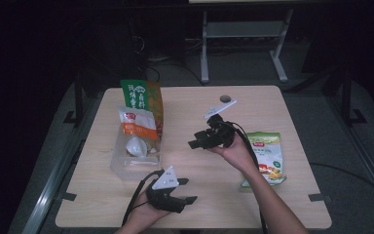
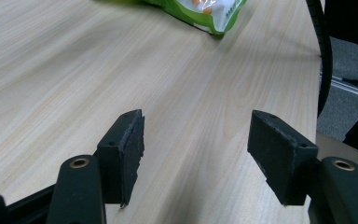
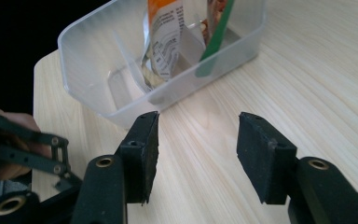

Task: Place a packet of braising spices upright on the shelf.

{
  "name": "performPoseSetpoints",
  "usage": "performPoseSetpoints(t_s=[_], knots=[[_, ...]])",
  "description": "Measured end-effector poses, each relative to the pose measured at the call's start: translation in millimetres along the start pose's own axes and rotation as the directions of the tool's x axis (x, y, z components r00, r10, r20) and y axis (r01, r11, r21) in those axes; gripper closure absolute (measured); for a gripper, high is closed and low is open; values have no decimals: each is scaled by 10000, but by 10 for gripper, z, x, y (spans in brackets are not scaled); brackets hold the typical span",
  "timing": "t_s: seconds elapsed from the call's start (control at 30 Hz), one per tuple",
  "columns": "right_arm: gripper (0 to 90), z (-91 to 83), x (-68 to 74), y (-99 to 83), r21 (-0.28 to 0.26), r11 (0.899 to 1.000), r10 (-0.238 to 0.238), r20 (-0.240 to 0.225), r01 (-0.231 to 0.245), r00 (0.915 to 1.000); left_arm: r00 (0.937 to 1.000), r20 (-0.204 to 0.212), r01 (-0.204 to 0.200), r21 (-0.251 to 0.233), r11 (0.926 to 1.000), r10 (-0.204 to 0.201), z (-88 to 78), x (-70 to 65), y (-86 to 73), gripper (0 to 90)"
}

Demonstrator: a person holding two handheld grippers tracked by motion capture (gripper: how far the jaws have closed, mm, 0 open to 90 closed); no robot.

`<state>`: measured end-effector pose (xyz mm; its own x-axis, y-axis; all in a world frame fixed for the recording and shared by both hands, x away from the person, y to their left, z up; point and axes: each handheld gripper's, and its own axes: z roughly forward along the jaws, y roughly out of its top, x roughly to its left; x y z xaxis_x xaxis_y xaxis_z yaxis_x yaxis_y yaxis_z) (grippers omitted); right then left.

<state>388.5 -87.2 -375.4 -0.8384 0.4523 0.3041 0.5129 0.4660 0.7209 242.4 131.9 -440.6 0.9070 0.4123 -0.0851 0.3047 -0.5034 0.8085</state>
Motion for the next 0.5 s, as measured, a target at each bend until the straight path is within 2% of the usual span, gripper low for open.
performPoseSetpoints(t_s=[0.27, 0.5], knots=[[440, -200, -64, -128, -108, 9998, 187, 181, -185, 9997, 10000, 8, 39, -12, 10000, -39, 4, 6, 6, 359], [406, -257, -119, -291, 34, 9989, 465, 255, -466, 9986, 10000, 32, 30, 2, 10000, -30, -11, 42, 10, 357]])
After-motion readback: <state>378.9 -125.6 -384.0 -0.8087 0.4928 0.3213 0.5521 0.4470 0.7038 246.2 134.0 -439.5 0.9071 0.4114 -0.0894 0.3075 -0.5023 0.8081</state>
